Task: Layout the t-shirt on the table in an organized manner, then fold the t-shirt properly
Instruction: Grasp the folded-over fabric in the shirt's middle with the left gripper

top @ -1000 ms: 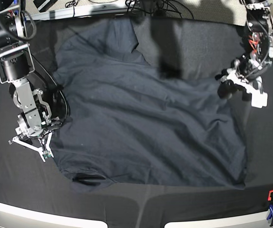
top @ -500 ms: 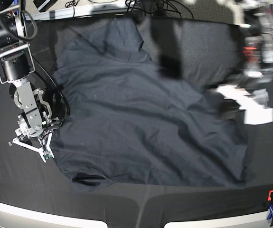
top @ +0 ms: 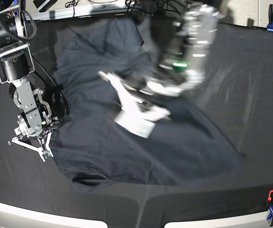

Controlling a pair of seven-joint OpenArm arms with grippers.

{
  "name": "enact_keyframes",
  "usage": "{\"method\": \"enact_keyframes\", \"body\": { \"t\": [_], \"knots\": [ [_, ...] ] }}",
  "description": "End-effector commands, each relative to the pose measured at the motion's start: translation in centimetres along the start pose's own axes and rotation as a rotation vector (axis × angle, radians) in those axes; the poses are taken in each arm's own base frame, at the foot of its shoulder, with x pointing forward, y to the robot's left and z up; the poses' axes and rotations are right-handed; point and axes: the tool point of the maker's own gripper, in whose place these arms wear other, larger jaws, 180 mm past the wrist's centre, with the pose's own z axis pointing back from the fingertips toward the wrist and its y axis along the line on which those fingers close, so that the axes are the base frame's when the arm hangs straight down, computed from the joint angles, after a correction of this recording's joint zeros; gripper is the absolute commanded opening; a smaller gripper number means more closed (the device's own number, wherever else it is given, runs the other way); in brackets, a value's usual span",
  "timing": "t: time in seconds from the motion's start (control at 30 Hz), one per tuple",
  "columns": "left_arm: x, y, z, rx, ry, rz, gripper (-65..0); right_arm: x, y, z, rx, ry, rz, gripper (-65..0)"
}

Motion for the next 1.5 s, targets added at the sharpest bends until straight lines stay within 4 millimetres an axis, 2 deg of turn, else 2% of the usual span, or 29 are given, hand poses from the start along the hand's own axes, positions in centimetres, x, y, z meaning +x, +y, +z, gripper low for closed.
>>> {"method": "enact_keyframes", "body": {
  "t": [0.0,0.07,0.13,0.2,0.23,0.33,0.43,0.5,0.57,0.77,0.9,1.03,1.2,1.3,1.47],
  "knots": [
    [1.5,-1.7,-0.9,-0.055,-0.041,-0.013,-65.0,1.6,-2.4,0.4,-0.053,-0.041,-0.014,-38.8],
    [0.5,-3.5,-2.0,-0.111,0.003,-0.046,-64.8,1.6,-2.4,0.4,-0.053,-0.041,-0.014,-38.8],
    [-0.4,-4.1,-2.5,-0.133,0.065,-0.077,-54.7,1.6,-2.4,0.4,-0.054,-0.042,-0.014,-38.8],
    [-0.7,-3.5,-2.4,-0.123,0.117,-0.102,-46.0,1.7,-2.4,0.4,-0.054,-0.042,-0.014,-38.8],
    [-0.5,-2.9,-2.3,-0.109,0.128,-0.113,-43.8,1.6,-2.4,0.4,-0.054,-0.042,-0.014,-38.8],
    [2.2,-0.8,-1.2,-0.051,0.075,-0.119,-43.2,1.7,-2.4,0.4,-0.054,-0.043,-0.014,-38.8],
    [5.4,1.7,0.9,0.022,-0.028,-0.091,-43.2,1.7,-2.5,0.4,-0.054,-0.045,-0.014,-38.8],
    [6.2,3.5,2.3,0.066,-0.065,-0.038,-43.2,1.7,-2.5,0.4,-0.054,-0.045,-0.014,-38.8],
    [5.2,5.1,3.4,0.096,-0.06,0.024,-43.2,1.7,-2.5,0.4,-0.054,-0.045,-0.014,-38.8],
    [-1.8,8.1,6.9,0.184,0.066,0.111,-43.2,1.7,-2.5,0.4,-0.054,-0.044,-0.014,-38.8],
    [-4.8,10.0,9.6,0.283,0.075,0.195,-43.2,1.6,-2.4,0.3,-0.053,-0.041,-0.014,-38.8],
    [-5.6,13.4,12.6,0.443,0.0,0.267,-43.2,1.5,-2.3,0.3,-0.048,-0.032,-0.019,-38.8],
    [-3.8,19.8,16.2,0.629,-0.154,0.293,-43.2,1.1,-2.3,0.3,-0.048,-0.014,-0.019,-38.8],
    [-4.5,23.2,15.8,0.654,-0.171,0.395,-43.2,1.0,-2.3,0.3,-0.048,-0.006,-0.019,-38.8],
    [-5.9,27.1,11.7,0.596,-0.116,0.52,-43.2,1.0,-2.3,0.3,-0.048,-0.005,-0.019,-38.8]
  ]
}}
